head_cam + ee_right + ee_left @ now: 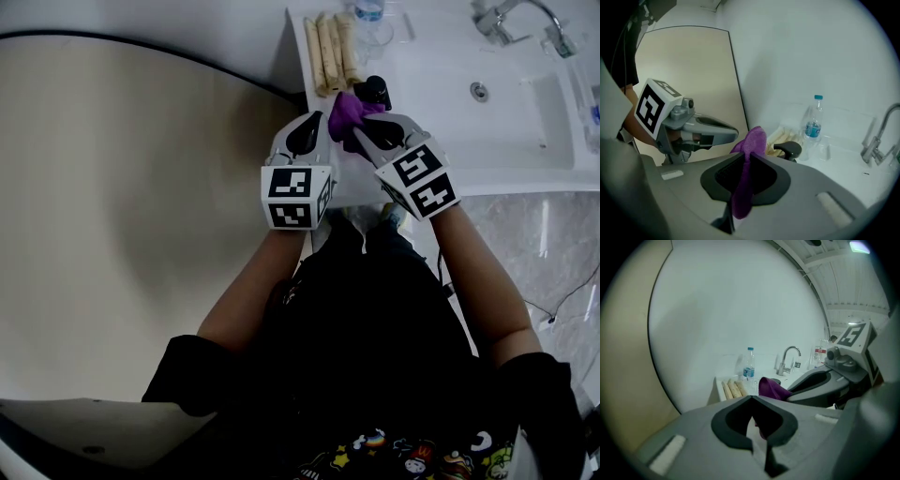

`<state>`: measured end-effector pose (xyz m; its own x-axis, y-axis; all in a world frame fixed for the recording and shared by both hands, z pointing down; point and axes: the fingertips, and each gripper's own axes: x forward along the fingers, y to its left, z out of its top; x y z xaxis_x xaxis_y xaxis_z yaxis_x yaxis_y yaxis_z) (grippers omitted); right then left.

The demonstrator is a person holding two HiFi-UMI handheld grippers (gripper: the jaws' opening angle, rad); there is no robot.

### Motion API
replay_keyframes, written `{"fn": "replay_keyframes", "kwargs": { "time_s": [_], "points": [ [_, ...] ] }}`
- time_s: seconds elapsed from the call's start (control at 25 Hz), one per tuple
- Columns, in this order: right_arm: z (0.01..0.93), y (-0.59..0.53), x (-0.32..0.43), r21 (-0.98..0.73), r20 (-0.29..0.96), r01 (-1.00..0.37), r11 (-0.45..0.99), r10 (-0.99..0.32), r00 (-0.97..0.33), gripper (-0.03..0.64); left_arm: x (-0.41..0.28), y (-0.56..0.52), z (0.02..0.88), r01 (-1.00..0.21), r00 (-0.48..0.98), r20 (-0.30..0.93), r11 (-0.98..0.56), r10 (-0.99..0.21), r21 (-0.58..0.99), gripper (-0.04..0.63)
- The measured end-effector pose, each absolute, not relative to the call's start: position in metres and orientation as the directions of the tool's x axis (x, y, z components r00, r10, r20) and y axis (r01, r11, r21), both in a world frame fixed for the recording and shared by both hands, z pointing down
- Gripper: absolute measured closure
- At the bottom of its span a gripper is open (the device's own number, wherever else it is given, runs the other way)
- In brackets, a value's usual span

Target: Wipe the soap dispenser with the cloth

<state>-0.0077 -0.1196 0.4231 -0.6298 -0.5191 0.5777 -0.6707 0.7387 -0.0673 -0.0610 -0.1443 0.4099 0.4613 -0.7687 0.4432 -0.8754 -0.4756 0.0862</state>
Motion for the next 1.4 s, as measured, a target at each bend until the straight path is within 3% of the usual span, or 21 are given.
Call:
{"fn": "replay_keyframes", "kwargs": {
  "time_s": [0.32, 0.68, 1.0, 1.4],
  "points": [
    [0.439, -0.149, -0.016, -0.051, 0.582, -0.749, 0.661, -0.590, -0.560, 0.560, -0.097, -0.147, 0.410, -0.894, 0.420, 0.464, -0.444, -0.780, 0.062, 0.595],
    [0.471, -0.127, -0.001, -0.126, 0.618, -0.804, 0.581, -0.588, -0.522, 0.560, -0.101, -0.147, 0.423, -0.855, 0.470, 0.500, -0.516, -0.728, 0.053, 0.595],
    [0.494, -0.116, 0.043, -0.122, 0.666, -0.868, 0.482, -0.608, -0.431, 0.560, -0.077, -0.150, 0.431, -0.811, 0.529, 0.507, -0.581, -0.681, 0.065, 0.595],
    [0.471, -0.134, 0.110, -0.067, 0.642, -0.932, 0.357, -0.700, -0.314, 0.561, -0.074, -0.147, 0.428, -0.804, 0.545, 0.489, -0.590, -0.681, 0.075, 0.595]
  ]
}}
